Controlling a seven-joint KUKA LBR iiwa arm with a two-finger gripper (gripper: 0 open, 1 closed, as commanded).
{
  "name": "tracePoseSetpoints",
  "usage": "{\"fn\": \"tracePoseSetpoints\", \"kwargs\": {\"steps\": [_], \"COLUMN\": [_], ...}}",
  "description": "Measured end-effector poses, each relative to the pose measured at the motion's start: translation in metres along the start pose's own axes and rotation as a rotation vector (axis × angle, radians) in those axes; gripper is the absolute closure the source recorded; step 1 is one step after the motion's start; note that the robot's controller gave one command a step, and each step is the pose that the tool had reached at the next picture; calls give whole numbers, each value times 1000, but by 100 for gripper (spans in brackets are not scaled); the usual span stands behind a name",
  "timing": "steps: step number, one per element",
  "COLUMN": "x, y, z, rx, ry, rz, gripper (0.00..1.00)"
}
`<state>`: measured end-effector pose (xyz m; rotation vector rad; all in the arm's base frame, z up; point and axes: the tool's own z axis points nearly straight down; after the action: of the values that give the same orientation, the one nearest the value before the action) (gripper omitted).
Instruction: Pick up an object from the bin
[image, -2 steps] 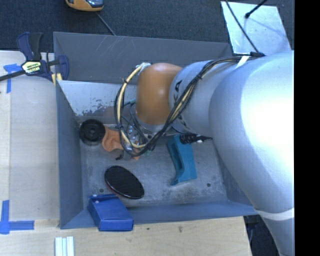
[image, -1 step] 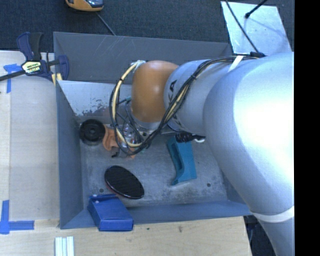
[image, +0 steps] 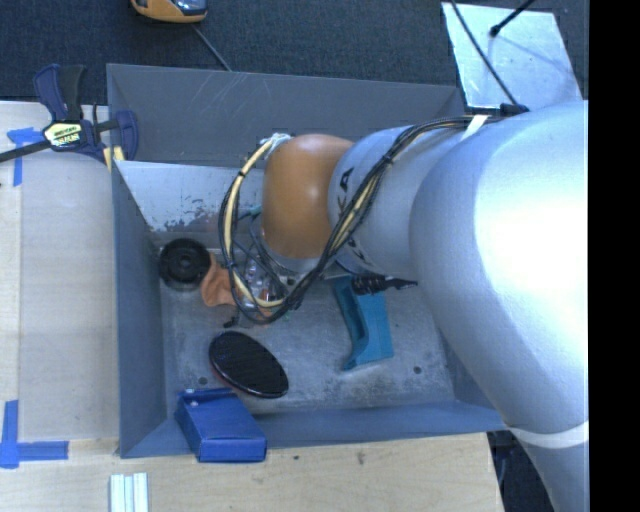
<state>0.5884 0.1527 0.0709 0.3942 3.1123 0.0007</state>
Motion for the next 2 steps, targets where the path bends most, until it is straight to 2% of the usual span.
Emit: {"fn": "tracePoseSetpoints", "kwargs": {"steps": [1, 2], "x": [-20, -23], "y": [8, 11], "z": [0, 0], "rx": [0, 0], "ry": [3, 0], "rz": [2, 0], "gripper": [100, 100]}}
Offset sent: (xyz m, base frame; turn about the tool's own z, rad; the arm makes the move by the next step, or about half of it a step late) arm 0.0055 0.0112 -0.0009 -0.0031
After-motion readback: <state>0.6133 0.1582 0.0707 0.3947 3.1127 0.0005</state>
